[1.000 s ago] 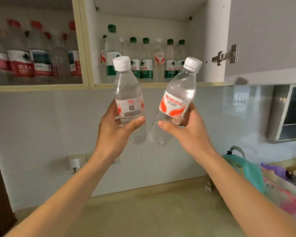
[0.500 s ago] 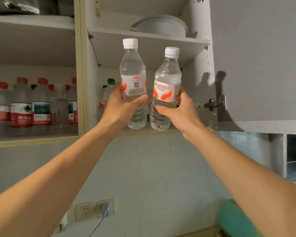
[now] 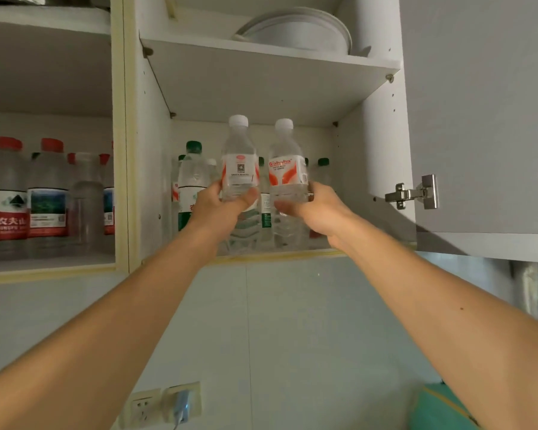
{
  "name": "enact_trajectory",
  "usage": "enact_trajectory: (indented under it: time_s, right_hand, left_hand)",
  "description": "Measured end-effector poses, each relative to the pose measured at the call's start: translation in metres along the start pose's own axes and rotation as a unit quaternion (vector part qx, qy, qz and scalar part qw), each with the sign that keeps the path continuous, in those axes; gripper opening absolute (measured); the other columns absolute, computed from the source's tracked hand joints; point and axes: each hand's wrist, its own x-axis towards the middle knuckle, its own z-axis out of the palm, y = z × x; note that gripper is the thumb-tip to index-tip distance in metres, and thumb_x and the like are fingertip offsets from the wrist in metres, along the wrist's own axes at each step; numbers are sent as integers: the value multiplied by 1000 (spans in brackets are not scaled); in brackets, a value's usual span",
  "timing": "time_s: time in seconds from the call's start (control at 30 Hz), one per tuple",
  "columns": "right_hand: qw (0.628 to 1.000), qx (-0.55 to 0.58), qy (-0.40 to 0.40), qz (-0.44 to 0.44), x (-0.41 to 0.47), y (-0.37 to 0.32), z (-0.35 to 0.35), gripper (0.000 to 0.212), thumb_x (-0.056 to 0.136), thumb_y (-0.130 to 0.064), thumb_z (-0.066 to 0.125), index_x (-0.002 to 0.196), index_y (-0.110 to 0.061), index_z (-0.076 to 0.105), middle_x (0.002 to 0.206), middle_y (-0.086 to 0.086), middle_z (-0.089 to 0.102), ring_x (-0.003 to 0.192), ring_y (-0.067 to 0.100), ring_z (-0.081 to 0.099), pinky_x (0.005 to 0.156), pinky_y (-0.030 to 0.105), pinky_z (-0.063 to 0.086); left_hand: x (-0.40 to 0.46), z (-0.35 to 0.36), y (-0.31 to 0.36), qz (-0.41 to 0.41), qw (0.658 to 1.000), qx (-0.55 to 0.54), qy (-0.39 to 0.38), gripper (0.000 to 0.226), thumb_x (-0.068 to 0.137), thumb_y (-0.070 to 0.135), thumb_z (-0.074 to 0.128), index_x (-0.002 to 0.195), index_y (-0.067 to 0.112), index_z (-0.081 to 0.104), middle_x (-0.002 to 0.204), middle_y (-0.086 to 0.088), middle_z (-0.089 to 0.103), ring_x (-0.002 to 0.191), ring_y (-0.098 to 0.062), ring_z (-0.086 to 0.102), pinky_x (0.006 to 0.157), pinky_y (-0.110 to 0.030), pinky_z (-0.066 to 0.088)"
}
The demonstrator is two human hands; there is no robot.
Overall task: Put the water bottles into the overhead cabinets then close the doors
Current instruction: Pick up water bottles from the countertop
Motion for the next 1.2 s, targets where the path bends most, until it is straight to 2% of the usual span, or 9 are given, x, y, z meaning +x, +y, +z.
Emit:
enact_trajectory:
  time_s: [0.13, 0.27, 0.4, 0.5, 0.73, 0.87, 0.93, 1.03, 1.2]
  right_hand:
    - [1000, -11, 14, 8, 16, 15, 11, 59, 84, -37, 82, 134, -23, 56, 121, -4, 69, 111, 19, 66, 96, 41, 54]
    - [1000, -20, 16, 12, 27, 24, 19, 71, 86, -38, 79, 145, -21, 46, 136, 1, 63, 123, 24, 61, 105, 45, 50]
    - [999, -32, 20, 5, 31, 27, 22, 66, 87, -38, 78, 144, -21, 48, 134, 0, 64, 122, 23, 61, 101, 40, 51]
    - [999, -41, 19, -4, 32, 28, 22, 62, 88, -38, 77, 142, -22, 50, 133, -1, 65, 121, 22, 61, 92, 33, 49]
    - [987, -156, 28, -14, 27, 20, 25, 59, 90, -47, 70, 140, -22, 50, 133, 0, 65, 118, 24, 63, 96, 39, 53]
    - [980, -194, 43, -23, 12, 17, 25, 72, 92, -48, 68, 149, -19, 35, 142, 7, 55, 125, 29, 57, 93, 39, 50]
    - [967, -208, 131, -70, -3, 16, 28, 78, 94, -45, 67, 154, -16, 27, 148, 12, 44, 135, 33, 43, 104, 45, 42]
    - [937, -176, 209, -218, -40, 11, 41, 56, 95, -22, 64, 146, -10, 43, 137, 11, 47, 129, 30, 42, 108, 42, 38]
    - [905, -171, 162, -355, -114, 28, 77, 37, 83, 0, 61, 120, 1, 60, 120, 16, 54, 116, 35, 52, 101, 44, 44]
  left_hand:
    - [17, 4, -14, 2, 999, 47, 27, 51, 89, 46, 71, 135, 31, 55, 124, 9, 66, 114, -19, 63, 100, -44, 50]
    - [32, 7, -25, 1, 998, 62, 28, 53, 91, 43, 70, 138, 28, 51, 128, 6, 64, 114, -19, 62, 94, -36, 48]
    - [43, 11, -30, 2, 997, 74, 32, 52, 92, 41, 69, 138, 28, 50, 122, 10, 61, 102, -13, 57, 81, -29, 42]
    - [47, 11, -32, -1, 996, 87, 30, 52, 92, 41, 68, 139, 27, 50, 122, 10, 60, 103, -12, 53, 85, -32, 41]
    - [48, 2, -18, -16, 982, 189, -24, 51, 95, 48, 61, 140, 26, 51, 133, 1, 62, 109, -20, 58, 84, -35, 41]
    - [33, -8, -11, 16, 968, 251, -17, 51, 97, 45, 60, 140, 21, 49, 127, 4, 62, 98, -14, 53, 82, -32, 41]
    - [20, -16, -5, 58, 964, 260, 10, 53, 97, 46, 61, 140, 19, 46, 120, 5, 61, 95, -12, 54, 75, -27, 39]
    - [-10, -32, 6, 136, 957, 253, 31, 46, 97, 44, 60, 135, 20, 50, 106, 16, 60, 85, -2, 58, 65, -18, 41]
    - [-82, -65, -9, 266, 927, 253, 72, 26, 97, 32, 63, 119, 17, 61, 97, 7, 65, 87, -4, 63, 69, -17, 52]
